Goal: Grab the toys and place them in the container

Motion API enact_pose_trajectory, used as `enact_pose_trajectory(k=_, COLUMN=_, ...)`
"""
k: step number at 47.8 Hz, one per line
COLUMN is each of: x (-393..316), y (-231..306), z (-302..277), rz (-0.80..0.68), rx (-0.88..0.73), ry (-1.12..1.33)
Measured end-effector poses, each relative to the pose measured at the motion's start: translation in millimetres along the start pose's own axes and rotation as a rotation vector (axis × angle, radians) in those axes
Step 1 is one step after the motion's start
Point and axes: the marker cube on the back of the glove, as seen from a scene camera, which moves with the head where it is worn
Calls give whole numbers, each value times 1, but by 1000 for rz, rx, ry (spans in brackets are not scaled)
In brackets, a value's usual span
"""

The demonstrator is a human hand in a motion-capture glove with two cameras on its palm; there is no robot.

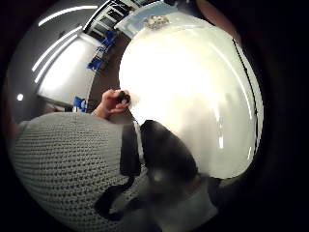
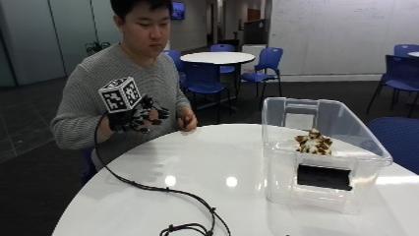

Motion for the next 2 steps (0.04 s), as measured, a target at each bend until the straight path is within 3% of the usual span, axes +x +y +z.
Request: enact_pose_trajectory(k=2, x=0, y=-2, z=0, rz=4, rx=3, ry=-2)
